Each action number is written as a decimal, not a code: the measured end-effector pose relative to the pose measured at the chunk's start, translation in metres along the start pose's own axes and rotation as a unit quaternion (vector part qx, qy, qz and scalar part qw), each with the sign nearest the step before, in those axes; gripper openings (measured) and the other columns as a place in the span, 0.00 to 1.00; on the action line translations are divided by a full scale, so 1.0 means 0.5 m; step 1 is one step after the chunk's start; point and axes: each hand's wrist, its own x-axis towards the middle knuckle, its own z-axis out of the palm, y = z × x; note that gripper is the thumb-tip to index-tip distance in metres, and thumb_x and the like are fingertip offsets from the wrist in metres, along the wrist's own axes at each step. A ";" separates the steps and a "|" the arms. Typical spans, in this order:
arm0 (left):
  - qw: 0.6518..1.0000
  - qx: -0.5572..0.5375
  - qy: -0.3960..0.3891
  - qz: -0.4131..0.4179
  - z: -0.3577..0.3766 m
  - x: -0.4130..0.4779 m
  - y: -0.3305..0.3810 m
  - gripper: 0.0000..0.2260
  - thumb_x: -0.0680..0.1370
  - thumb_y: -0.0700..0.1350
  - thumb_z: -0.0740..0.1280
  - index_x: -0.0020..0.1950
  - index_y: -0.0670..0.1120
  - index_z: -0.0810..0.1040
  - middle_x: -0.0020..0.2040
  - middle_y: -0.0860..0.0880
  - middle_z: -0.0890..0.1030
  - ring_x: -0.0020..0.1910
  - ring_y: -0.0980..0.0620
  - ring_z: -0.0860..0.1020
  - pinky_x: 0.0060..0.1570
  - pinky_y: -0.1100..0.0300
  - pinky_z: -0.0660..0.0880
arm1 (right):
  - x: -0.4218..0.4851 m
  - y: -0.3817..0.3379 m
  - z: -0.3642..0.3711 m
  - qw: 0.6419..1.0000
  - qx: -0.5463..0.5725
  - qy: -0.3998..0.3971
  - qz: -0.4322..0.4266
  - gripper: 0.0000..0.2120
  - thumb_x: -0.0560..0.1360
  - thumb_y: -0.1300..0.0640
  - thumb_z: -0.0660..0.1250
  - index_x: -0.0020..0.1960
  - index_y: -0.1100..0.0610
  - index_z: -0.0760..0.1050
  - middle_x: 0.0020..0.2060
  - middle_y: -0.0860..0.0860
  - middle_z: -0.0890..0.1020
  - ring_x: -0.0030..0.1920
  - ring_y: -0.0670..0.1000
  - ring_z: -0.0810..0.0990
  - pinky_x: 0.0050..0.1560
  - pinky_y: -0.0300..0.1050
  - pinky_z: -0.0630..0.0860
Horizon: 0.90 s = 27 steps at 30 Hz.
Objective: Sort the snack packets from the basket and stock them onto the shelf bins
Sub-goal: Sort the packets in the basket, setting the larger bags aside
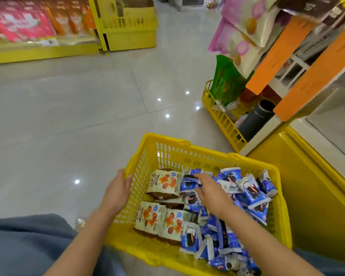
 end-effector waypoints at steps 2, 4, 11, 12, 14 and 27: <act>1.000 -0.023 0.019 -0.002 0.009 0.005 -0.003 0.10 0.81 0.49 0.55 0.51 0.42 0.67 0.44 0.40 0.79 0.44 0.40 0.78 0.44 0.49 0.73 | 0.055 0.012 0.008 0.999 -0.008 -0.020 0.030 0.22 0.81 0.57 0.57 0.73 0.57 0.58 0.71 0.54 0.65 0.68 0.53 0.67 0.64 0.45 0.65; 0.999 -0.032 0.029 0.006 0.013 0.013 -0.011 0.09 0.81 0.49 0.56 0.49 0.44 0.66 0.41 0.42 0.78 0.40 0.42 0.78 0.41 0.50 0.73 | 0.110 0.027 0.024 0.997 -0.031 -0.044 0.053 0.23 0.80 0.56 0.58 0.73 0.57 0.58 0.70 0.55 0.66 0.69 0.54 0.66 0.65 0.46 0.64; 0.998 -0.054 0.026 0.022 0.018 0.022 -0.030 0.09 0.80 0.53 0.55 0.49 0.47 0.66 0.38 0.48 0.76 0.37 0.49 0.77 0.36 0.53 0.72 | 0.194 0.064 0.088 0.949 -0.285 -0.128 0.047 0.38 0.72 0.39 0.66 0.73 0.58 0.56 0.68 0.56 0.67 0.66 0.57 0.68 0.64 0.49 0.66; 0.998 -0.054 0.027 0.024 0.019 0.022 -0.031 0.10 0.80 0.54 0.55 0.49 0.48 0.65 0.38 0.49 0.76 0.37 0.50 0.77 0.35 0.55 0.71 | 0.199 0.067 0.094 0.942 -0.305 -0.129 0.046 0.39 0.71 0.37 0.66 0.73 0.57 0.56 0.68 0.56 0.68 0.65 0.57 0.68 0.63 0.49 0.67; 0.998 -0.053 0.028 0.028 0.019 0.022 -0.030 0.10 0.80 0.55 0.54 0.49 0.48 0.65 0.38 0.50 0.75 0.38 0.51 0.76 0.36 0.56 0.70 | 0.205 0.073 0.104 0.935 -0.330 -0.122 0.041 0.37 0.71 0.37 0.65 0.71 0.56 0.59 0.65 0.56 0.71 0.64 0.57 0.70 0.62 0.49 0.68; 0.997 -0.047 0.036 0.040 0.016 0.018 -0.026 0.11 0.80 0.54 0.54 0.51 0.46 0.66 0.40 0.46 0.78 0.40 0.47 0.76 0.39 0.54 0.71 | 0.053 -0.023 0.076 0.995 -0.012 -0.086 -0.052 0.23 0.79 0.47 0.60 0.71 0.52 0.61 0.65 0.50 0.72 0.64 0.50 0.70 0.58 0.39 0.66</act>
